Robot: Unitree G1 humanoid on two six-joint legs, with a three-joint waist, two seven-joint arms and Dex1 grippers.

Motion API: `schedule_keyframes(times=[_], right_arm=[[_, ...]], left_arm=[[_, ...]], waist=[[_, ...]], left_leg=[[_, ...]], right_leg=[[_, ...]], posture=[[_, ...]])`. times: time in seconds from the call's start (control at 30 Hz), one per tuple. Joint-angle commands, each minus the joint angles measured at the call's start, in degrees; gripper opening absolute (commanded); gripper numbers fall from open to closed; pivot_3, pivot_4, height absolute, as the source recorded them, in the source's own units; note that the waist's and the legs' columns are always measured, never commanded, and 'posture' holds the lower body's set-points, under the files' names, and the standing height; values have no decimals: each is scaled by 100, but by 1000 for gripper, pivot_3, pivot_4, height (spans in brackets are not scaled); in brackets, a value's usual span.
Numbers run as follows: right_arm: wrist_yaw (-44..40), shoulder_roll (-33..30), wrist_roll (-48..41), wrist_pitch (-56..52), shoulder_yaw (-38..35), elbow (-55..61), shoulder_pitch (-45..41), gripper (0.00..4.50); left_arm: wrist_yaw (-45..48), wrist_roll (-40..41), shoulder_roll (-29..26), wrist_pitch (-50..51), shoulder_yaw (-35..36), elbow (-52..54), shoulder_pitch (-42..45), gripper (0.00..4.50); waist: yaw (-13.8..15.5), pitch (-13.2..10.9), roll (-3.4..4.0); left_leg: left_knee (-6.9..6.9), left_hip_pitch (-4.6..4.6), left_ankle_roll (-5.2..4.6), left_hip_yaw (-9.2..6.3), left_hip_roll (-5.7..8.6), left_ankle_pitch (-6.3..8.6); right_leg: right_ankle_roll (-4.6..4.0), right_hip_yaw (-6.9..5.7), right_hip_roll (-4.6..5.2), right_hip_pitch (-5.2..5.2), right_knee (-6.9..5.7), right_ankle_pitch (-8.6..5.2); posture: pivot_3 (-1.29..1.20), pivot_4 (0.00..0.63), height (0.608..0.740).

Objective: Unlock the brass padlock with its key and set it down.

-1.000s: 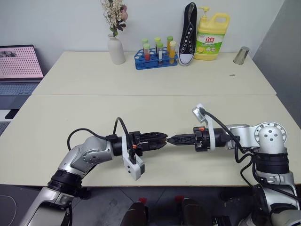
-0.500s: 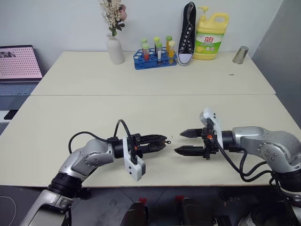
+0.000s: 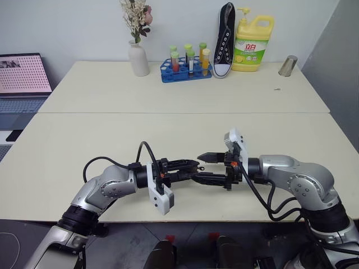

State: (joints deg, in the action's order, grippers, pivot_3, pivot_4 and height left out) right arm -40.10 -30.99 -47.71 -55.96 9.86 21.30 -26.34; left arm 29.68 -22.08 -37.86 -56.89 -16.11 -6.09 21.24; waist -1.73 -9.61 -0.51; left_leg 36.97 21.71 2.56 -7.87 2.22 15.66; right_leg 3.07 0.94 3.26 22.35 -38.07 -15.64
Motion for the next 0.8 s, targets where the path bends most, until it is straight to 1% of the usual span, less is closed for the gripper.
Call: schedule_keyframes(times=[0.03, 0.13, 0.2, 0.33, 0.47, 0.5, 0.8], right_arm=[[-51, 104, 74, 30, -21, -37, -163, 4497], [-121, 100, 133, 16, -4, -52, -178, 3892], [-162, 121, 127, 7, -10, -57, -194, 3239], [-193, 139, 174, 22, 8, -73, -207, 1750], [-242, 161, 198, 42, 24, -82, -226, 402], [-257, 164, 214, 46, 26, -85, -229, 133], [-352, 208, 143, -19, -32, -75, -243, 139]], left_arm=[[-33, 189, 37, -35, -36, 180, 75, 987], [-24, 208, 40, -5, -33, 219, 55, 987], [-25, 209, 40, -1, -31, 219, 50, 987], [-20, 222, 42, 30, -31, 251, 24, 987], [-18, 239, 29, 32, -28, 261, 5, 987], [-20, 247, 27, 34, -26, 261, 2, 987], [-91, 285, 54, -74, -4, 231, -37, 987]], waist=[[-3, 0, 0], [-2, 0, 0], [-2, 0, 0], [-3, 0, 0], [-4, 0, 0], [-4, 0, 0], [-4, 0, 0]], left_leg=[[0, 0, 0, 0, 0, 0], [0, -1, 0, 0, 0, 0], [0, -1, 0, 0, 0, 0], [0, -1, 0, 0, 0, 0], [0, -1, 0, 0, 0, 0], [0, -1, 0, 0, 0, 0], [0, -1, 0, 0, 0, 0]], right_leg=[[0, -1, 0, 0, 0, 0], [0, 0, 0, 0, -1, 0], [0, 0, 0, 0, 0, 0], [0, 0, 0, 0, -1, 0], [0, 0, 0, 0, -1, 0], [0, 0, 0, 0, -1, 0], [0, 0, 0, 0, -1, 0]], posture=[[0, 150, 740], [0, 150, 740], [0, 150, 740], [0, 150, 740], [0, 150, 740], [0, 150, 740], [0, 150, 740]])
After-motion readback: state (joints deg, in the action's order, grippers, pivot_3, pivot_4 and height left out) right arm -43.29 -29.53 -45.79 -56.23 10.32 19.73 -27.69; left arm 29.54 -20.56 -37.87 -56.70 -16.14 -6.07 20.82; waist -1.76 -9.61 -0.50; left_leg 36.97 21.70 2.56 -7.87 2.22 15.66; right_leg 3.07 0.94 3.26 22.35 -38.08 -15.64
